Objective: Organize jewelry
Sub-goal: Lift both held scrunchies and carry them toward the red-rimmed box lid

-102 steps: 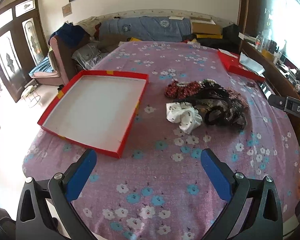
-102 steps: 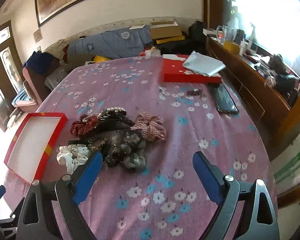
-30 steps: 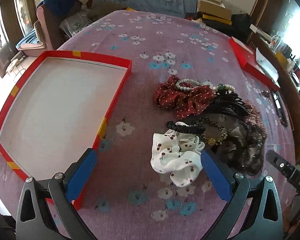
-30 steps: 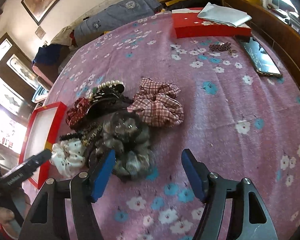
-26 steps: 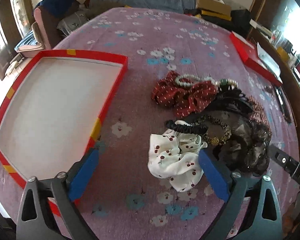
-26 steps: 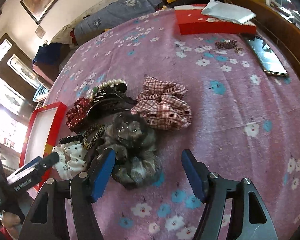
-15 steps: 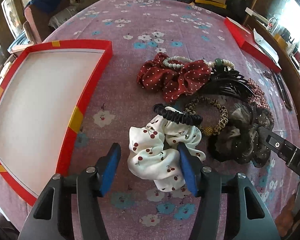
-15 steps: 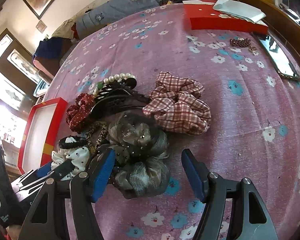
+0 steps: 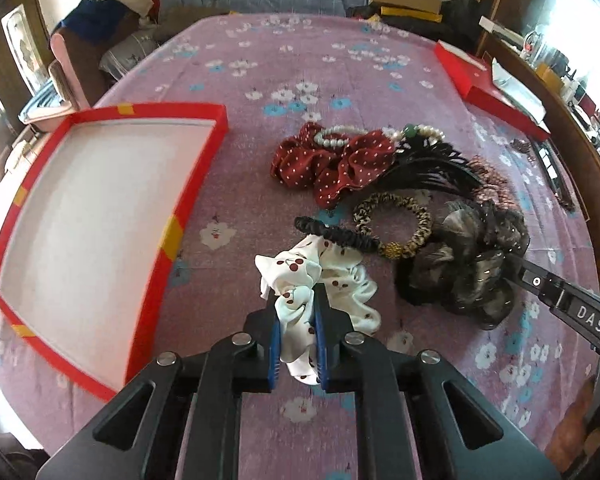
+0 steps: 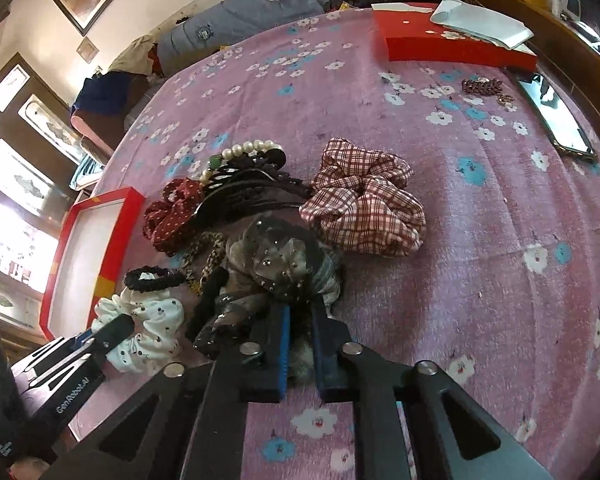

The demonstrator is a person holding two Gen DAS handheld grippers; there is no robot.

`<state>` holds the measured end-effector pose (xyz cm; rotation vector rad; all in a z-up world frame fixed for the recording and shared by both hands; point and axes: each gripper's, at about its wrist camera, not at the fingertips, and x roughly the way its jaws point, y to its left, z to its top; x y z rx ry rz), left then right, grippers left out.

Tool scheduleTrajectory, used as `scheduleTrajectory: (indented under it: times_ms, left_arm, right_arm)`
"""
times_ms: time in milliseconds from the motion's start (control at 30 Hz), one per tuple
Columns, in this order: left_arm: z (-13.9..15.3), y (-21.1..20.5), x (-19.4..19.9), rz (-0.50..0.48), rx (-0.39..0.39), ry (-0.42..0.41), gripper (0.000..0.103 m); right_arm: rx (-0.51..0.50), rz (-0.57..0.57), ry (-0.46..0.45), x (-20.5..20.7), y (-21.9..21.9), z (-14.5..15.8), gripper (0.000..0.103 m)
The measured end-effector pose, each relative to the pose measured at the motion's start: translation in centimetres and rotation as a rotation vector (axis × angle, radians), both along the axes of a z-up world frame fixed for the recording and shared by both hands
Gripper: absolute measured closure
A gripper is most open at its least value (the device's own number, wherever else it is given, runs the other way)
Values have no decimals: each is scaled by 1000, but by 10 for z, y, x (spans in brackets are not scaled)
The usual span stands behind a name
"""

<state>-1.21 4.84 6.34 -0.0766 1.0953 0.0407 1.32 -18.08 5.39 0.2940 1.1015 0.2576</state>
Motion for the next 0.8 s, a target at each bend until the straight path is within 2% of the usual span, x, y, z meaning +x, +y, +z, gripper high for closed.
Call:
scheduleTrajectory:
  times_ms: [300, 567, 633, 800]
  left_arm:
    - [36, 7, -48, 36, -38, -70, 90]
    - [42, 11, -67, 43, -61, -86, 90]
    - [43, 11, -70, 36, -85, -83, 90]
    - [44, 10, -73, -23, -203, -86, 89]
  right_arm:
    - [16, 13, -36, -38, -5, 20, 98]
    - [8, 42, -88, -59, -4, 42, 100]
    - [16, 49, -94, -64, -4, 46, 100]
    - [55, 85, -92, -71, 3, 50, 100]
